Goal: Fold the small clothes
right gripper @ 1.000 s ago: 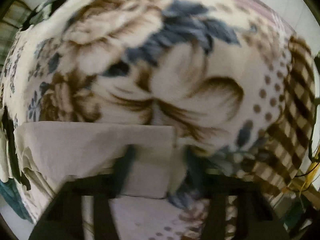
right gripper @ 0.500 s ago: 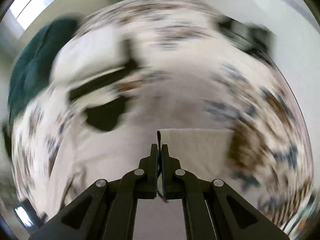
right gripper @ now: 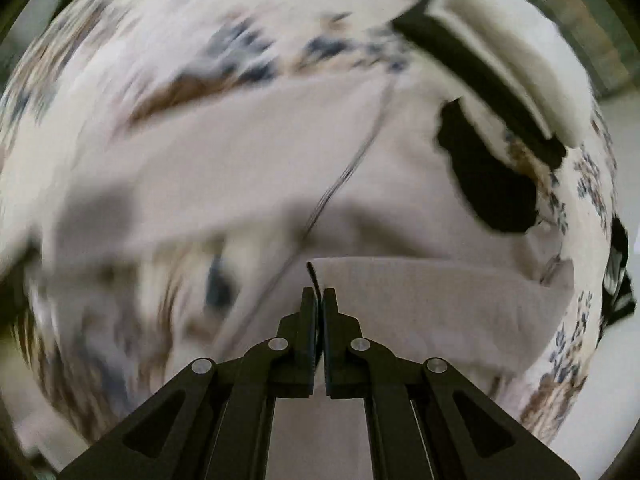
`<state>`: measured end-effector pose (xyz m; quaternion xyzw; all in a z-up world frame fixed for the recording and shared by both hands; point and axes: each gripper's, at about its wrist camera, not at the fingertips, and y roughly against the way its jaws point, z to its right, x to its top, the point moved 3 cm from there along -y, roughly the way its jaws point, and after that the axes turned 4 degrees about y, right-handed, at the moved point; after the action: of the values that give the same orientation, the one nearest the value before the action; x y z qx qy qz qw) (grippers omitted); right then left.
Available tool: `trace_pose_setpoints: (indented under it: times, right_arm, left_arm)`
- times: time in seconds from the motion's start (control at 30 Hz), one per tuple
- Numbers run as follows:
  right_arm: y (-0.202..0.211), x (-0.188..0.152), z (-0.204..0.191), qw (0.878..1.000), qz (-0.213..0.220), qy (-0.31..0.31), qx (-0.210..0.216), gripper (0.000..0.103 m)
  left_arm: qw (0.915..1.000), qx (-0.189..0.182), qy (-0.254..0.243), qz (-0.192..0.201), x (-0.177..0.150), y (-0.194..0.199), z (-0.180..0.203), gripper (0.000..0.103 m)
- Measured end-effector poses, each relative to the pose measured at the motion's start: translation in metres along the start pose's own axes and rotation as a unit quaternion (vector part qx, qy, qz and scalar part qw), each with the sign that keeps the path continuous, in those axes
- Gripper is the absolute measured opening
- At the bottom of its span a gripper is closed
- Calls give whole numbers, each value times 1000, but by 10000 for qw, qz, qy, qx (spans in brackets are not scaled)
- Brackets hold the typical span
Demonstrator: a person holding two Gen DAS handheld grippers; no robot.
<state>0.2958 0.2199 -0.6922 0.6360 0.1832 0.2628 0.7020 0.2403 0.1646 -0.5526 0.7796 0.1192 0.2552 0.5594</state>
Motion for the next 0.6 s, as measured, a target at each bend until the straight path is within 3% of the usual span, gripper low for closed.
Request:
trace_pose_setpoints:
  times: [0.27,0.43,0.53,0.57,0.6]
  right_arm:
    - [11,-105,-74,9894,-746,1186,386,3]
    - [6,-135,-112,9798,-886,1686,608,3]
    - [-3,-145,-109,9803,-1049,1490,761,4]
    - [-5,-147,-101,9807,-1130,1300,927,9]
    - [-7,-148,-86,9809,-1217,937,1193,23]
  left_arm:
    - [9997,48,196,-129,-5,-7,-34,103]
    - [9992,152,313,-200,-12,-8,-54,103]
    - [9983,206,492,-254,-19,-8,-72,103]
    - [9978,186,572,-295,-23,-8,-79,103]
    - [9970,144,694,-316,-28,-7,-90,103]
